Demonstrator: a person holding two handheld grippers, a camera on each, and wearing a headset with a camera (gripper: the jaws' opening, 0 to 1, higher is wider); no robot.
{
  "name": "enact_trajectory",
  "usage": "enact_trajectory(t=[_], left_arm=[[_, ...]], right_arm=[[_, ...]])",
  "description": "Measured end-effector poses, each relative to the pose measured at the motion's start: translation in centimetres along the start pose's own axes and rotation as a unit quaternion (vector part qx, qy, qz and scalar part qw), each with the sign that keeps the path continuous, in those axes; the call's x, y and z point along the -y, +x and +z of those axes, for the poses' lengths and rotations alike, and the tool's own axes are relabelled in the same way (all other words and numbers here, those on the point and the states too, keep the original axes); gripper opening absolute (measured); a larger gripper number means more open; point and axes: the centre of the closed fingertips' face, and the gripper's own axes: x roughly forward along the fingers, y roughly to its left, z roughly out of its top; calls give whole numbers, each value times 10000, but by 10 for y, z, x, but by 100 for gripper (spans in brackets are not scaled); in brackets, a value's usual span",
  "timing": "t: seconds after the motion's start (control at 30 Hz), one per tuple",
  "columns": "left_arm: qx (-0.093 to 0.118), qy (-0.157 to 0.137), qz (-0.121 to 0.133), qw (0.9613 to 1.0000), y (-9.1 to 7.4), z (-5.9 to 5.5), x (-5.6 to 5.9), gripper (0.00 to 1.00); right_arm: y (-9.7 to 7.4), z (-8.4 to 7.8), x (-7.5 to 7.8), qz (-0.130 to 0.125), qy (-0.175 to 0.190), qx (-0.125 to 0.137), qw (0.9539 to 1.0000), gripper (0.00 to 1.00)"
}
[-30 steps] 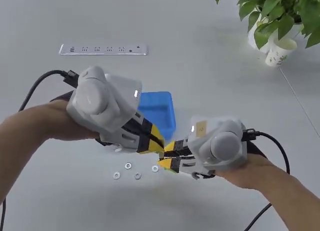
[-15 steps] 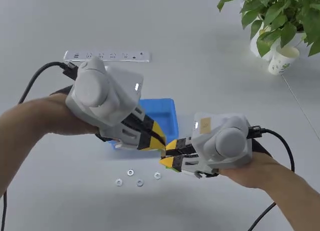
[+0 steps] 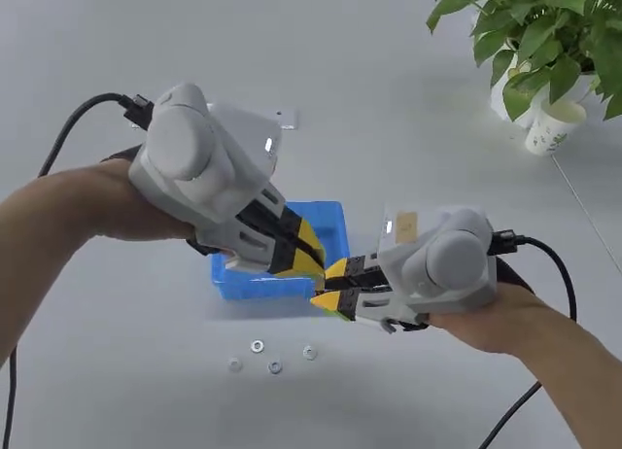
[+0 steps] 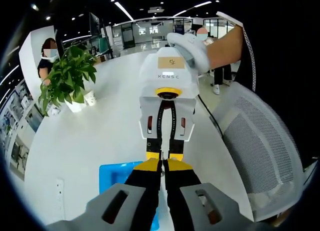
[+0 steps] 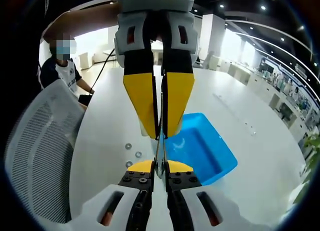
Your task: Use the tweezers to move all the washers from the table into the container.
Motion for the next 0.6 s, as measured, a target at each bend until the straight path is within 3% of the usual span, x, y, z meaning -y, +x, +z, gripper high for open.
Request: enact_trajectory(t=[0.3, 0.6], left_arm=[[-36, 77, 74, 9999, -7, 2, -20, 6], [-111, 143, 126, 9998, -9, -5, -38, 6]], right_arm=[[1, 8, 22, -87, -68, 55, 9999, 9], [8, 11, 40, -116, -126, 86, 9998, 9]])
